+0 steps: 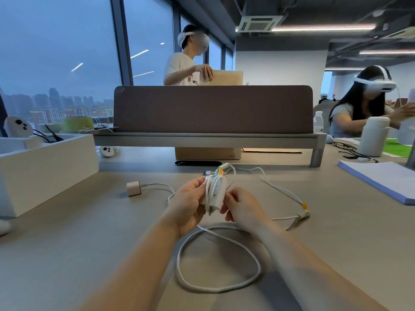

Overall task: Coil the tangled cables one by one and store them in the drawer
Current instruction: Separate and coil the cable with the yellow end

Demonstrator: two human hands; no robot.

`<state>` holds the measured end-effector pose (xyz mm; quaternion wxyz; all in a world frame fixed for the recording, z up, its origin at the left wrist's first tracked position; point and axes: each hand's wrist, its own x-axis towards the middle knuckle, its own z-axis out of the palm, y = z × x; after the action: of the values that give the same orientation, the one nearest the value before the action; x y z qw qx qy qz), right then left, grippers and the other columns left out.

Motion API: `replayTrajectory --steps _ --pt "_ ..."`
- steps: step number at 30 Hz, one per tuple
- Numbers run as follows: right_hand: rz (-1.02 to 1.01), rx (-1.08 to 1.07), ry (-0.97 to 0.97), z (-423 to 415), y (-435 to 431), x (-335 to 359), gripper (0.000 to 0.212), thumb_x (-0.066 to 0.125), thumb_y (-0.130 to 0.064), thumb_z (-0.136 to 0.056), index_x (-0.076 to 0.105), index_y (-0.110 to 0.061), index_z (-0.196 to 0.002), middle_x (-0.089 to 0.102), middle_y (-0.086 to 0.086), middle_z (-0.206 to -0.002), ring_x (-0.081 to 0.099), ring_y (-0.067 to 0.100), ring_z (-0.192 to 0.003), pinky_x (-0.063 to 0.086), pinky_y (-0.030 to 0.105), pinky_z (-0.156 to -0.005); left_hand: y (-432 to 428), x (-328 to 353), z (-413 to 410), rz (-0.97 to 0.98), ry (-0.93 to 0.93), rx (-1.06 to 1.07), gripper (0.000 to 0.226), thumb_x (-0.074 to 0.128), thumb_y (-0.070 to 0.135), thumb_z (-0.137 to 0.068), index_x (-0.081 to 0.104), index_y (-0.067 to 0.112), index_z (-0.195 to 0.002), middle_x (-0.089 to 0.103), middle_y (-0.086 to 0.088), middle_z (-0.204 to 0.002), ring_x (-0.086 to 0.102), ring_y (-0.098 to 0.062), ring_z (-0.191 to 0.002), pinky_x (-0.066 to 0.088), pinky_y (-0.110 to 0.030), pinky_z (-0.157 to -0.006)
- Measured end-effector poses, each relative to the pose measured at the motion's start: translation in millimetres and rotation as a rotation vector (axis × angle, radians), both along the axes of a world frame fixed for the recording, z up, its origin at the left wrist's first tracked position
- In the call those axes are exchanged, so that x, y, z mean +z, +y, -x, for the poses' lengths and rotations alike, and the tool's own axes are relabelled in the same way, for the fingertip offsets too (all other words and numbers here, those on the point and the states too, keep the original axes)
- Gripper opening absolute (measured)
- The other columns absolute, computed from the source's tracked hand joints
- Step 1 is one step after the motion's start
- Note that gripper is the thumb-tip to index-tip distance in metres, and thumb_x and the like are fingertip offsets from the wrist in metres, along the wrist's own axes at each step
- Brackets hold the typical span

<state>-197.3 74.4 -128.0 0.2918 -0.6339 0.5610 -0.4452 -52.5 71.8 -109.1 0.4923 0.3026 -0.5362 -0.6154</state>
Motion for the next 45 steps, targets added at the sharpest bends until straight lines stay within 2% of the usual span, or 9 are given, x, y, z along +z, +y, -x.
replayTrajectory --steps 9,16,19,25,30,34,38,41,45 --pt "0.108 -0.015 0.506 -12.6 13.1 -3.1 0.017 0.046 -0.03 -0.095 0.058 -0.022 -0.087 0.069 0.002 -0.091 0.062 0.023 -0.088 0.05 0.036 -0.079 -7.9 1.6 4.9 -0.053 0.149 0.148 0.029 0.033 0.015 -0.103 0.056 0.0 -0.113 0.056 0.004 -0.052 0.048 -0.003 -0.042 0.042 -0.016 -0.044" --pt "0.178 0.057 0.73 -22.8 25.0 3.9 0.023 0.047 -0.032 -0.094 0.061 -0.02 -0.109 0.065 0.004 -0.109 0.058 0.026 -0.103 0.043 0.031 -0.08 -17.4 -3.8 4.7 -0.079 0.16 0.232 0.028 0.038 0.015 -0.102 0.055 0.0 -0.118 0.059 -0.002 -0.069 0.052 -0.005 -0.053 0.046 -0.021 -0.055" --pt "0.243 0.071 0.781 -26.0 28.3 5.0 0.018 0.047 -0.029 -0.092 0.06 -0.02 -0.1 0.067 0.004 -0.104 0.058 0.029 -0.1 0.041 0.032 -0.075 -23.5 -7.9 6.2 -0.067 0.125 0.283 0.029 0.04 0.016 -0.102 0.054 0.001 -0.123 0.062 -0.009 -0.088 0.057 -0.014 -0.074 0.05 -0.028 -0.069" --pt "0.396 0.024 0.812 -19.6 33.7 15.2 0.018 0.048 -0.026 -0.09 0.064 -0.019 -0.093 0.068 0.004 -0.092 0.06 0.029 -0.086 0.036 0.03 -0.063 -30.1 -15.7 1.2 0.078 -0.182 0.396 0.027 0.047 0.021 -0.099 0.054 0.007 -0.121 0.064 -0.009 -0.104 0.062 -0.017 -0.092 0.052 -0.026 -0.071" --pt "0.46 0.026 0.78 -8.6 30.3 18.1 0.018 0.051 -0.034 -0.094 0.065 -0.026 -0.102 0.067 -0.004 -0.098 0.061 0.019 -0.09 0.049 0.034 -0.075 -27.0 -14.3 -0.7 0.254 -0.34 0.473 0.022 0.05 0.024 -0.097 0.054 0.014 -0.116 0.063 -0.002 -0.102 0.061 -0.01 -0.088 0.053 -0.021 -0.069" --pt "0.555 0.031 0.809 -5.7 26.2 15.4 0.016 0.056 -0.033 -0.093 0.067 -0.024 -0.099 0.067 -0.006 -0.096 0.06 0.014 -0.085 0.045 0.027 -0.071 -29.7 -16.8 -1.5 0.387 -0.467 0.491 0.014 0.055 0.025 -0.095 0.054 0.02 -0.108 0.064 -0.002 -0.104 0.062 -0.015 -0.095 0.056 -0.035 -0.083" --pt "0.635 -0.05 0.849 -0.2 22.3 18.1 0.018 0.065 -0.044 -0.083 0.062 -0.026 -0.084 0.063 -0.009 -0.086 0.057 0.013 -0.079 0.048 0.03 -0.067 -34.6 -19.2 -6.0 0.46 -0.58 0.466 0.02 0.062 0.029 -0.089 0.055 0.025 -0.108 0.062 -0.001 -0.105 0.062 -0.017 -0.094 0.057 -0.04 -0.082" --pt "0.674 -0.11 0.852 5.5 22.6 21.8 0.025 0.074 -0.046 -0.075 0.062 -0.024 -0.073 0.059 -0.009 -0.076 0.05 0.01 -0.067 0.036 0.021 -0.052 -34.4 -19.9 -6.8 0.516 -0.63 0.459 0.018 0.063 0.03 -0.088 0.055 0.032 -0.103 0.062 0.001 -0.104 0.061 -0.013 -0.093 0.057 -0.039 -0.082" --pt "0.697 -0.141 0.837 12.4 21.2 24.3 0.021 0.074 -0.042 -0.075 0.07 -0.022 -0.076 0.063 -0.007 -0.079 0.053 0.01 -0.065 0.035 0.02 -0.053 -35.1 -19.5 -9.6 0.585 -0.669 0.401 0.018 0.061 0.03 -0.089 0.059 0.031 -0.107 0.064 0.002 -0.104 0.062 -0.013 -0.092 0.056 -0.042 -0.084"
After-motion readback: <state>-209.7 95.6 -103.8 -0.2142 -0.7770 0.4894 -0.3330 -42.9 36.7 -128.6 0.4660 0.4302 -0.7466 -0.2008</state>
